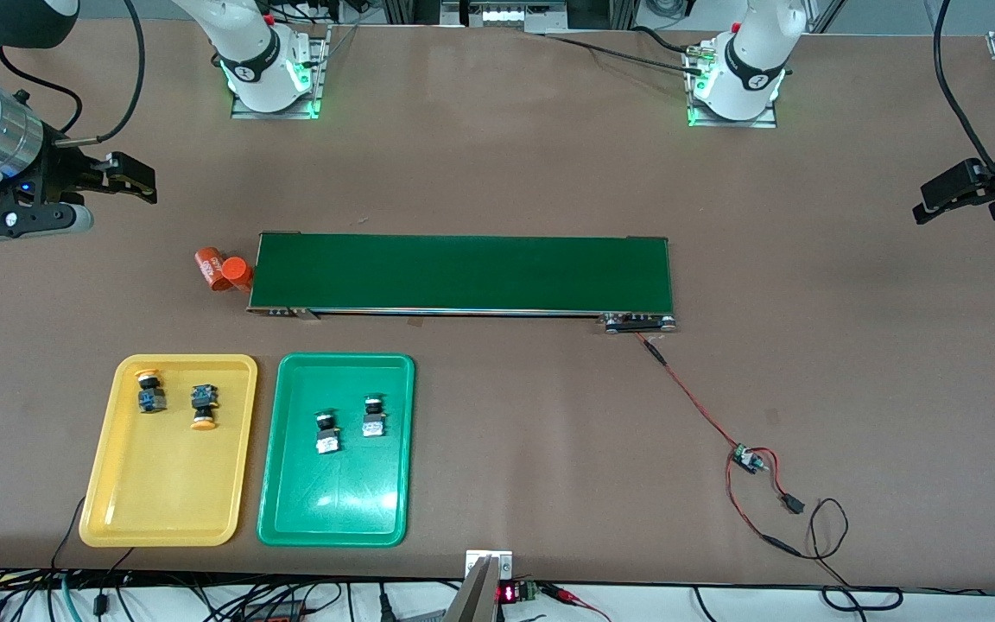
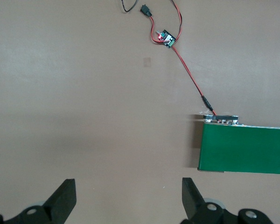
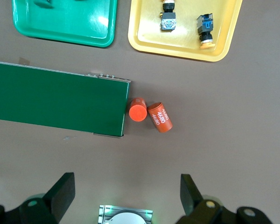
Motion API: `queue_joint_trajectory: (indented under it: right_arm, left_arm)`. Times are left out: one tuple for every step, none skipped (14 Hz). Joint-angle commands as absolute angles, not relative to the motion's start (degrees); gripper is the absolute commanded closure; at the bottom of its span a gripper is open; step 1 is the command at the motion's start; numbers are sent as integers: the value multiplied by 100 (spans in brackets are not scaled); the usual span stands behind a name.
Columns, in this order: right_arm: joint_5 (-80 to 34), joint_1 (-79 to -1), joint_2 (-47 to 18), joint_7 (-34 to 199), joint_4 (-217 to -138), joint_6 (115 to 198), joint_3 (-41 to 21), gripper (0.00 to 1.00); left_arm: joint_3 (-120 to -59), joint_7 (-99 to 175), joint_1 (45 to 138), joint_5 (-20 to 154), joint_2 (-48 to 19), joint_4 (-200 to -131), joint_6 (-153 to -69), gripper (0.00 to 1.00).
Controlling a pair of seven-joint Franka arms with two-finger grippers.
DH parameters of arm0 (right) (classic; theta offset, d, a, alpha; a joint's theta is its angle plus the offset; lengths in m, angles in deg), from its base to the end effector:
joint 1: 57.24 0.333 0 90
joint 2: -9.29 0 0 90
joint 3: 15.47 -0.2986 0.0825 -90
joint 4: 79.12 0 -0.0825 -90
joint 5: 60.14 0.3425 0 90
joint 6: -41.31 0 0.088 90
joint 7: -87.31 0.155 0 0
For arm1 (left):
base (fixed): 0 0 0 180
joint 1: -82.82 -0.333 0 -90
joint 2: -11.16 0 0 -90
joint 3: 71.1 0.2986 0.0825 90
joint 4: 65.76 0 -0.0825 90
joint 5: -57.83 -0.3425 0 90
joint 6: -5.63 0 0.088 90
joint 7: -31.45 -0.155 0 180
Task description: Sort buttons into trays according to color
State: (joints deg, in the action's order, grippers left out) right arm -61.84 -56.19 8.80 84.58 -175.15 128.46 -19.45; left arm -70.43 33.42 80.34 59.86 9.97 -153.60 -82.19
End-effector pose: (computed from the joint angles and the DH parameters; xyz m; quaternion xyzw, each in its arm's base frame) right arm 0.4948 0.0387 0.5068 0.9942 0.0679 -0.0814 0.0162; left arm 0.5140 0.0226 0.5614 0.9988 0.0442 -0.0104 0.0177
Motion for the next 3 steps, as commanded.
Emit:
queue_joint_trajectory:
  right_arm:
    - [-6076,-5601,832,8503,-17378,12832,-1916,0]
    - [-6076,-5610,832,8503,-17378,12832,-1916,0]
    - [-6076,-5619,832,8503,-17378,12832,-1916,0]
  left_arm:
    - [-7048,3374,8010,5924,1098,-15427,-8226,0]
    - [-7039,3374,8001,5924,1098,-15427,-8226,0]
    - [-7039,3374,8001,5924,1098,-15427,-8235,0]
